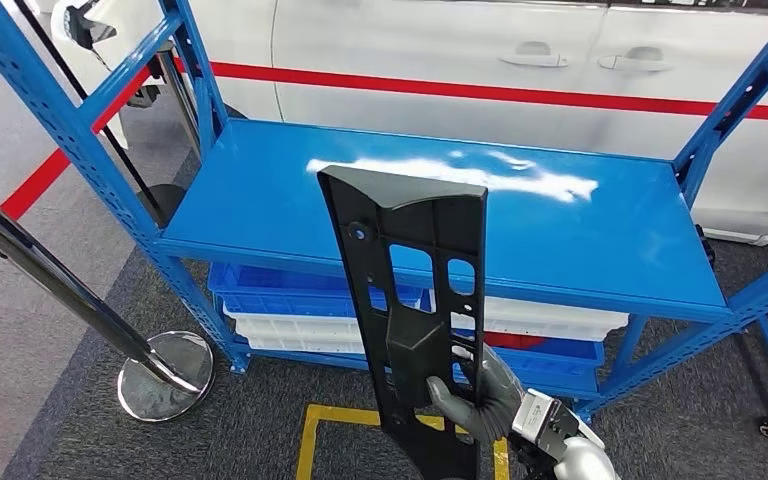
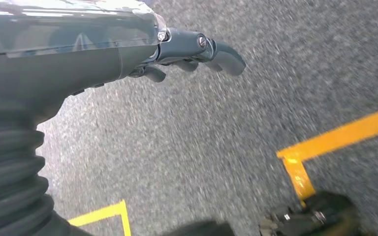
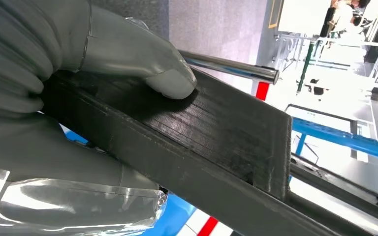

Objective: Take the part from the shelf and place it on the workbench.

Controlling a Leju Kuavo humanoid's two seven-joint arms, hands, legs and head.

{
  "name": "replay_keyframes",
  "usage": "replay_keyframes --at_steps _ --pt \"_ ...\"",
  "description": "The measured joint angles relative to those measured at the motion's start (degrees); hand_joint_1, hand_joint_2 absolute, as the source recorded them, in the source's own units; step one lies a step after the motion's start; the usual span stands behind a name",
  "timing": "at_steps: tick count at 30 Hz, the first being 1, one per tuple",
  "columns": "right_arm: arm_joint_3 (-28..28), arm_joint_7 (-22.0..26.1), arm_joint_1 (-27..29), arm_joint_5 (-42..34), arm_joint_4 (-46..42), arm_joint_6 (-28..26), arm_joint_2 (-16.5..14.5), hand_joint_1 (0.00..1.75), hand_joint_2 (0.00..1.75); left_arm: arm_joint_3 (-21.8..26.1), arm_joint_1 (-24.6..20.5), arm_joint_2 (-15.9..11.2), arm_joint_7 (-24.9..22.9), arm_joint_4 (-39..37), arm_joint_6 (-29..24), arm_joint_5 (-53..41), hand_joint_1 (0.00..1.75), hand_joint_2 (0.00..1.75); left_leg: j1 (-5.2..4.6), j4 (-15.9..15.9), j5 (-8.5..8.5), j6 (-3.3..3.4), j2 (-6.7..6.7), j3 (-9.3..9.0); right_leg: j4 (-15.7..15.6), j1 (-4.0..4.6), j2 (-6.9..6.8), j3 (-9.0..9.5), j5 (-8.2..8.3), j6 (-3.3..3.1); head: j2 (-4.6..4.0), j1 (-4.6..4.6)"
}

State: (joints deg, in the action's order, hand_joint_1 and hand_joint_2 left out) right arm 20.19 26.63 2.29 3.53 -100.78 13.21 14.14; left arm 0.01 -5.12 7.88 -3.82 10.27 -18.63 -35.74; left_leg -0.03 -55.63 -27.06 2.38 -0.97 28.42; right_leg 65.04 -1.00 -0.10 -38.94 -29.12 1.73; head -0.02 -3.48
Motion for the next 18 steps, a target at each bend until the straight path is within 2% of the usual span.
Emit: replay_keyframes --at_steps 1,2,3,4,5,6,7,8,9,10,12,13,14,16,17,18 --pt "-0.24 -0.07 0.22 -0.19 -0.04 0.15 -0.07 1.75 1.75 0.01 -0.07 -0.02 -0.07 0.00 0.05 -0.06 0.00 1.75 -0.04 -0.08 0.53 0.08 -0.28 0.81 3.89 -0.13 -0.01 -1.02 -2.58 0.16 0.00 0.01" --pt "-0.46 -0.11 0.46 -0.29 -0.05 0.26 -0.09 1.75 1.75 0.01 -0.14 -0.04 -0.14 0.00 0.09 -0.13 0.00 1.75 -0.09 -0.22 1.02 0.01 -0.49 1.62 7.20 -0.24 -0.02 -1.58 -4.04 0.32 0.00 0.01" --pt "-0.66 -0.11 0.70 -0.31 -0.06 0.33 -0.10 1.75 1.75 0.01 -0.22 -0.05 -0.17 0.00 0.11 -0.16 0.00 1.75 -0.12 -0.43 1.46 -0.07 -0.65 2.44 9.02 -0.32 -0.04 -1.38 -4.24 0.44 0.00 0.01" --pt "-0.84 -0.07 0.90 -0.28 -0.10 0.39 -0.10 1.75 1.75 0.01 -0.34 -0.06 -0.19 0.00 0.13 -0.20 0.00 1.75 -0.13 -0.71 1.84 -0.18 -0.77 3.25 8.73 -0.38 -0.08 -0.16 -3.30 0.50 0.00 0.01" --pt "-1.00 0.00 1.02 -0.24 -0.18 0.43 -0.10 1.75 1.75 0.01 -0.46 -0.05 -0.20 0.00 0.16 -0.23 0.00 1.75 -0.11 -1.07 2.17 -0.32 -0.84 4.03 6.32 -0.41 -0.16 2.13 -1.80 0.49 0.00 0.01" --pt "-1.10 0.09 1.08 -0.20 -0.32 0.45 -0.10 1.75 1.75 0.01 -0.60 -0.05 -0.20 0.00 0.19 -0.24 0.00 1.75 -0.10 -1.49 2.44 -0.50 -0.89 4.71 2.44 -0.43 -0.36 5.11 -0.75 0.40 0.00 0.01" --pt "-1.17 0.20 1.10 -0.16 -0.52 0.44 -0.10 1.75 1.75 0.01 -0.73 -0.04 -0.21 0.00 0.22 -0.26 0.00 1.75 -0.18 -1.97 2.68 -0.71 -0.90 5.33 -1.77 -0.32 -0.55 8.01 -0.36 0.21 0.00 0.00" --pt "-1.22 0.29 1.12 -0.13 -0.76 0.43 -0.10 1.75 1.75 0.01 -0.82 -0.04 -0.22 0.00 0.25 -0.28 0.00 1.75 -0.28 -2.32 2.96 -0.99 -0.90 5.76 -4.91 -0.19 -0.69 10.04 -0.44 -0.06 0.00 -0.01" --pt "-1.29 0.38 1.15 -0.12 -0.98 0.42 -0.11 1.75 1.75 0.01 -0.88 -0.04 -0.23 0.00 0.27 -0.29 0.00 1.75 -0.37 -2.56 3.25 -1.28 -0.89 6.04 -6.77 -0.03 -0.76 11.07 -0.85 -0.35 0.00 -0.01" --pt "-1.37 0.44 1.23 -0.11 -1.14 0.41 -0.11 1.75 1.75 0.01 -0.91 -0.05 -0.26 0.00 0.28 -0.31 0.00 1.75 -0.45 -2.65 3.61 -1.59 -0.90 6.23 -7.34 0.14 -0.70 11.17 -0.93 -0.69 0.00 -0.02" --pt "-1.52 0.49 1.38 -0.10 -1.27 0.41 -0.11 1.75 1.75 0.01 -0.95 -0.06 -0.30 0.00 0.30 -0.33 0.00 1.75 -0.36 -2.82 3.83 -2.29 -0.73 6.61 -7.37 0.04 -0.71 10.41 -0.16 -1.55 0.00 -0.02" --pt "-1.57 0.49 1.42 -0.10 -1.33 0.41 -0.07 1.75 1.75 0.01 -1.02 -0.06 -0.32 0.00 0.31 -0.34 0.00 1.75 -0.30 -3.63 2.73 -2.69 -0.51 7.08 -7.43 -0.06 -0.76 9.90 0.42 -1.98 0.00 -0.02" --pt "-1.59 0.49 1.43 -0.10 -1.37 0.41 0.00 1.75 1.75 0.01 -1.08 -0.06 -0.33 0.00 0.32 -0.35 0.00 1.75 -0.23 -5.42 0.58 -3.06 -0.27 7.75 -7.51 -0.17 -0.83 9.25 1.05 -2.39 0.00 -0.02" --pt "-1.65 0.57 1.43 -0.10 -1.45 0.47 0.10 1.75 1.75 0.01 -1.29 -0.06 -0.37 0.01 0.35 -0.38 0.00 1.75 -0.12 -11.67 -5.24 -3.58 0.04 9.20 -7.50 -0.14 -0.86 7.74 2.30 -2.85 0.00 -0.02" --pt "-1.68 0.61 1.43 -0.10 -1.45 0.53 0.12 1.75 1.75 0.01 -1.38 -0.06 -0.41 0.02 0.39 -0.41 0.00 1.75 -0.11 -15.02 -7.10 -3.67 0.06 9.56 -7.47 -0.07 -0.83 6.89 2.94 -2.96 0.00 -0.02" --pt "-1.70 0.67 1.45 -0.10 -1.45 0.58 0.12 1.75 1.75 0.01 -1.43 -0.06 -0.50 0.02 0.43 -0.50 0.00 1.75 -0.11 -17.29 -7.55 -3.67 0.08 9.38 -7.43 0.02 -0.76 6.02 3.59 -2.95 0.00 -0.02"
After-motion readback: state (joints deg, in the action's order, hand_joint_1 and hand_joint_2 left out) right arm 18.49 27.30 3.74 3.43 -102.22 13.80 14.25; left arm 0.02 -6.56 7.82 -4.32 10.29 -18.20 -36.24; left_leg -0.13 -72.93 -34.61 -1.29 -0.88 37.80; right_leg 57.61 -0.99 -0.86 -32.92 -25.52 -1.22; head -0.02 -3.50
